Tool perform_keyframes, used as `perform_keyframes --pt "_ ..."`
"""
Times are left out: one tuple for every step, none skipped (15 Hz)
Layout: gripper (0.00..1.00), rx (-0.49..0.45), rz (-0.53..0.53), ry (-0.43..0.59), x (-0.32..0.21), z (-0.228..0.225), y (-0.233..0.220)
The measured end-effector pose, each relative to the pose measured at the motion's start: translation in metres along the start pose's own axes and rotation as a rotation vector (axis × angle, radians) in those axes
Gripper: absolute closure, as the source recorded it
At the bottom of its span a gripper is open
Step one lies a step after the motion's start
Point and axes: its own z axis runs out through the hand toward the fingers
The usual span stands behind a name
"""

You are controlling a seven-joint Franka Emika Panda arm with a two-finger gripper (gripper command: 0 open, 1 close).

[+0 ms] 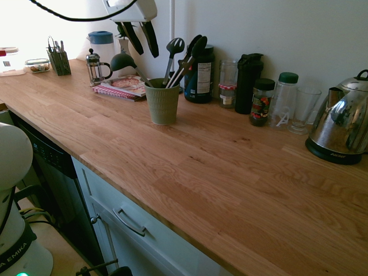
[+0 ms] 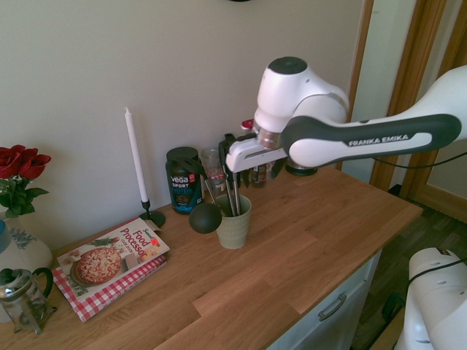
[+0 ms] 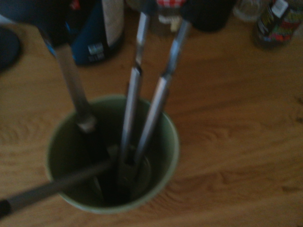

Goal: Put the tongs back in the holder

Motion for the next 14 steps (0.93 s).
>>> perform_keyframes --pt "0.00 -0.033 -0.043 -0.051 0.009 0.000 0.017" --pt "0.00 -0.065 -0.085 -0.088 0.012 -0.002 0.030" --pt "0.00 -0.075 -0.121 -0.128 0.010 -0.006 0.038" --pt "0.00 -0.078 -0.153 -0.149 0.010 -0.011 0.046" --pt "0.00 -0.081 -0.179 -0.157 0.010 -0.015 0.054" --pt "0.00 -0.079 -0.201 -0.164 0.009 -0.021 0.059" --pt "0.00 -0.076 -0.213 -0.174 0.009 -0.025 0.063" --pt "0.00 -0.076 -0.220 -0.179 0.010 -0.027 0.066" --pt "0.00 -0.080 -0.227 -0.180 0.010 -0.027 0.068" --pt "0.00 -0.083 -0.229 -0.182 0.009 -0.027 0.070" --pt "0.00 -0.083 -0.231 -0.183 0.009 -0.027 0.071" --pt "0.00 -0.081 -0.231 -0.184 0.008 -0.028 0.071" --pt "0.00 -0.080 -0.233 -0.185 0.008 -0.029 0.071" --pt "0.00 -0.079 -0.234 -0.185 0.008 -0.029 0.072"
